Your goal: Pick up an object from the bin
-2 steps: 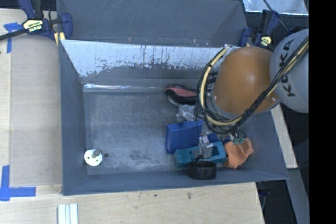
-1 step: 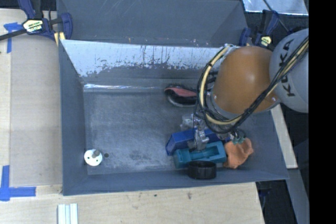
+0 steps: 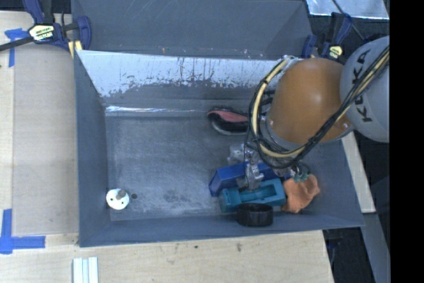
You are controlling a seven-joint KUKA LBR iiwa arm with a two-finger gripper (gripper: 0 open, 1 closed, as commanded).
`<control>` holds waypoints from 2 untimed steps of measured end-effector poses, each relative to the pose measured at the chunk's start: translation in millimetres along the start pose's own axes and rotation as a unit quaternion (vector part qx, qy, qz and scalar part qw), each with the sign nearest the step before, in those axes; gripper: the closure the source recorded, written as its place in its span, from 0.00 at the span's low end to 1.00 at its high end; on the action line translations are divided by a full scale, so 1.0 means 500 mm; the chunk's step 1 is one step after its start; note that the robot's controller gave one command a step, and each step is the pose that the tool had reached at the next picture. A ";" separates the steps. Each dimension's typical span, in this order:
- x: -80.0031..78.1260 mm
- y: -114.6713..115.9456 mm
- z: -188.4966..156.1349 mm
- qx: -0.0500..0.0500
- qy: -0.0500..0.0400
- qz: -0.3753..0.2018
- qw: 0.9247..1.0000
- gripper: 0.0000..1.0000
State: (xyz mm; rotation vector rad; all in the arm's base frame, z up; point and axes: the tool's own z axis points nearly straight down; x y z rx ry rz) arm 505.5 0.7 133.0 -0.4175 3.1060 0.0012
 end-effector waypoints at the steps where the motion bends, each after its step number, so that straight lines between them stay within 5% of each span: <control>1: -0.005 -0.040 -0.108 -0.001 0.005 0.001 1.000 1.00; 2: -0.063 0.014 -0.166 0.001 0.001 0.014 1.000 1.00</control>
Offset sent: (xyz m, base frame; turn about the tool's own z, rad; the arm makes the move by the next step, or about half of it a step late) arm 0.0396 0.0493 0.0903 0.0367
